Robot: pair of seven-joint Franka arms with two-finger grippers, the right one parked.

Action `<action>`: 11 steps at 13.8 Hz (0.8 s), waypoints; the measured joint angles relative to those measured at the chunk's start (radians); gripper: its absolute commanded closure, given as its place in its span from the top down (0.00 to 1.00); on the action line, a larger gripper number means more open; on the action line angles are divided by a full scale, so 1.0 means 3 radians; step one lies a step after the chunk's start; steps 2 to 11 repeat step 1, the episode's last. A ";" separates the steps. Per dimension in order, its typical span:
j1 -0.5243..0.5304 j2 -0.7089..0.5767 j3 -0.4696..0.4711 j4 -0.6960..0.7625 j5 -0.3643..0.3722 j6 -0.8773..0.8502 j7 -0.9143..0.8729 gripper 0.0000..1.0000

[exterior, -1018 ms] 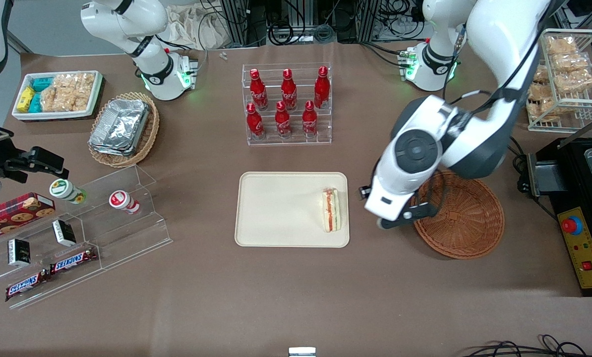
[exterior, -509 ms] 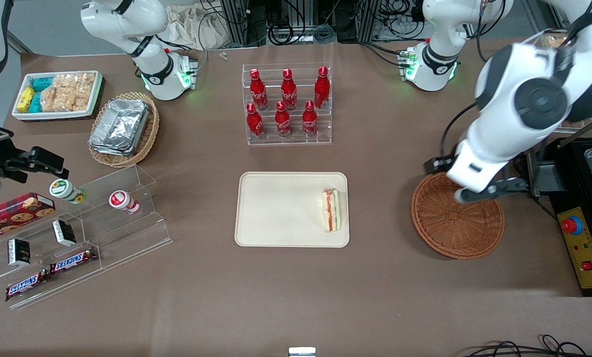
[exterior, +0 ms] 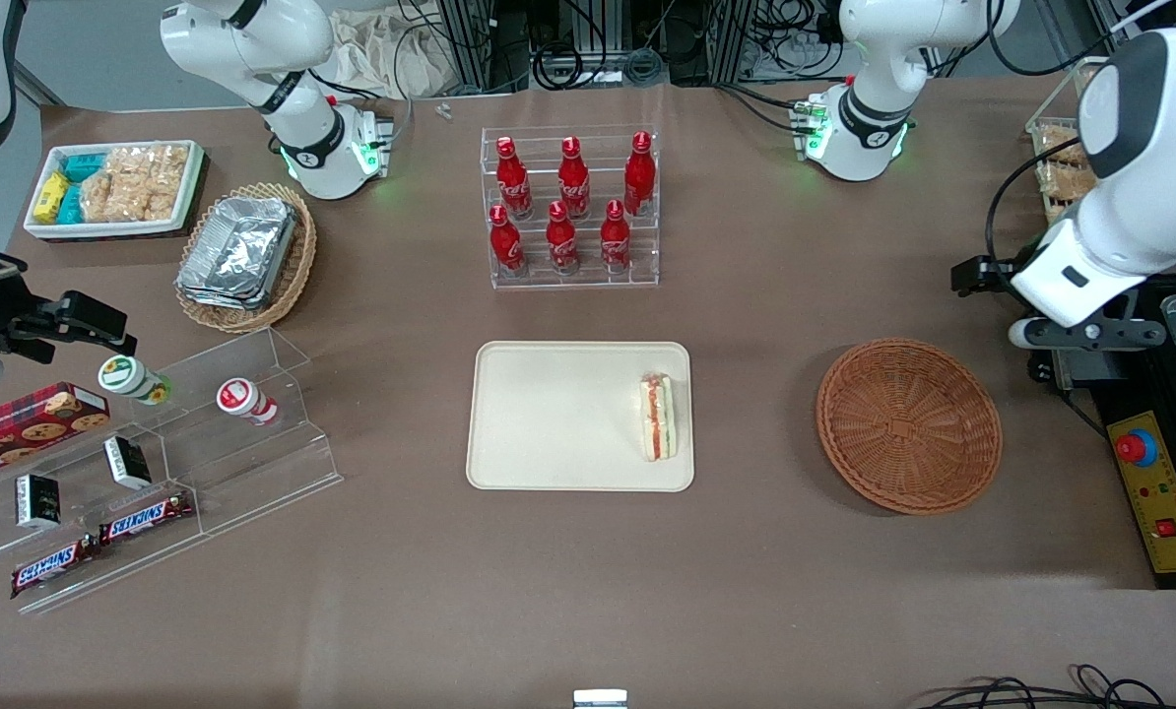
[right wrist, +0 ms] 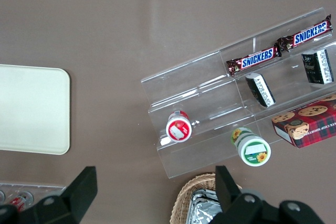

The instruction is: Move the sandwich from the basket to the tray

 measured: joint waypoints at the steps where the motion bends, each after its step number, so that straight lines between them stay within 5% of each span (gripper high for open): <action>1: -0.0005 0.0012 -0.0008 0.0017 0.0000 -0.0021 0.0018 1.00; 11: -0.0005 0.0012 -0.0008 0.0017 0.0000 -0.0021 0.0018 1.00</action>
